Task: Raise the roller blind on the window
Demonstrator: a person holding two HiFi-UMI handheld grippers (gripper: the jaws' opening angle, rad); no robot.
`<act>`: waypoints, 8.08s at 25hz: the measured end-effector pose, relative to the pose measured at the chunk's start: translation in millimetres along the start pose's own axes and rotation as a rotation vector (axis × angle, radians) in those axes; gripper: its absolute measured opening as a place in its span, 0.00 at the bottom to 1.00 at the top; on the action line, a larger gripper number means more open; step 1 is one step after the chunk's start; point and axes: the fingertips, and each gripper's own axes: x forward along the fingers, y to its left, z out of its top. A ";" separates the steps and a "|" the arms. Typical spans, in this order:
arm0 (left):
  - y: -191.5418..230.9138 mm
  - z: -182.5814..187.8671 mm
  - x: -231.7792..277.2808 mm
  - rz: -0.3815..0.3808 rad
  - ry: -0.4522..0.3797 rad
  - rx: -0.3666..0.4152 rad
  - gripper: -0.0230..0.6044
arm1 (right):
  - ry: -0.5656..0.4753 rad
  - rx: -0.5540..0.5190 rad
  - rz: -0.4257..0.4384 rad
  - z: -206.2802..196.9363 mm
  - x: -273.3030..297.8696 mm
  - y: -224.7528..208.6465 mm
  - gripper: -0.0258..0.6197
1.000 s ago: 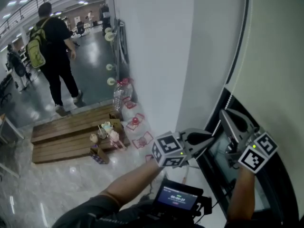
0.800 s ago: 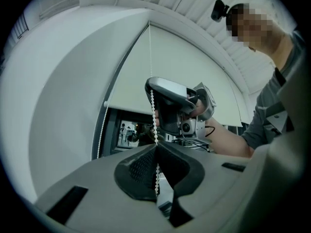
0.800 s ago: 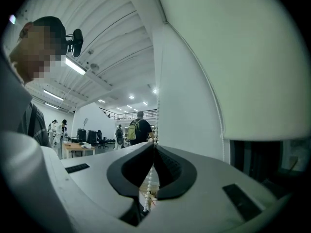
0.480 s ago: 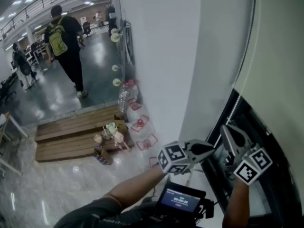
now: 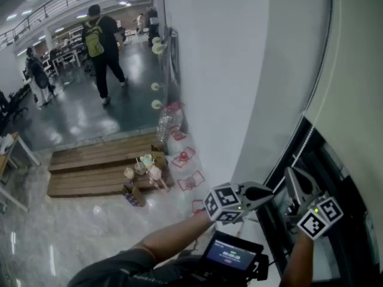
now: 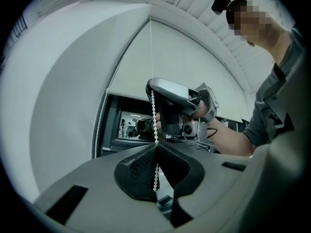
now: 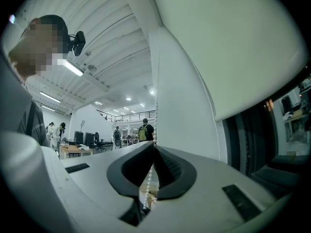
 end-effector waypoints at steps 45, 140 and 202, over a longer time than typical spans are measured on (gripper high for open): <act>6.5 145.4 0.0 0.027 -0.092 0.131 0.03 | 0.099 0.060 0.028 -62.1 -2.5 9.2 0.04; 32.3 56.8 -61.6 0.057 0.010 0.017 0.20 | 0.050 0.085 0.028 -48.0 5.4 1.3 0.05; 13.2 63.9 -1.6 -0.001 -0.060 0.022 0.04 | 0.010 -0.108 -0.007 41.4 2.1 0.6 0.17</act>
